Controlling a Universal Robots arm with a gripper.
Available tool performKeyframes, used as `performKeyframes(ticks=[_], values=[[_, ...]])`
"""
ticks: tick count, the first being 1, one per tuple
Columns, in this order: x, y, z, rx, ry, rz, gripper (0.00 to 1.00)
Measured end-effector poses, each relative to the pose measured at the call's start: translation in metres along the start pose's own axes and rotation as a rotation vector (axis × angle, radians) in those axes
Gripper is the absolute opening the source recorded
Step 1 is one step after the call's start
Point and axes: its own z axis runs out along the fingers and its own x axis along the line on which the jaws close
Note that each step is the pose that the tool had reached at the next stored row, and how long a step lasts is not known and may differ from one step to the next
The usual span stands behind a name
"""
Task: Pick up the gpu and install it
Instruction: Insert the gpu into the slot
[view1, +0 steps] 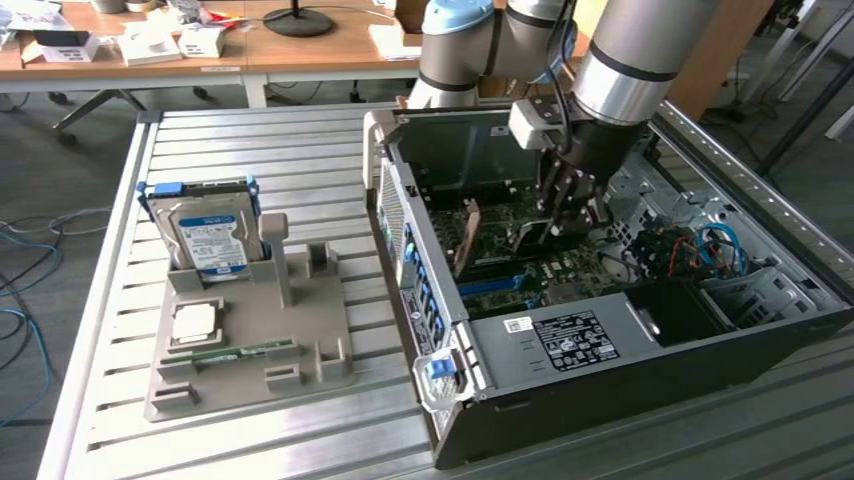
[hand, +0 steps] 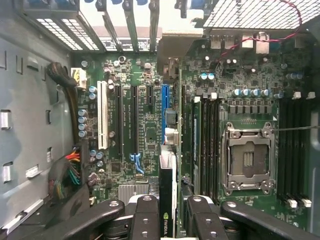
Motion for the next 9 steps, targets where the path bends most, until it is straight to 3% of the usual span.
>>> performKeyframes(ticks=[9], values=[[0.001,0.0034,0.0115,0.0011,-0.0001,-0.004,0.26]])
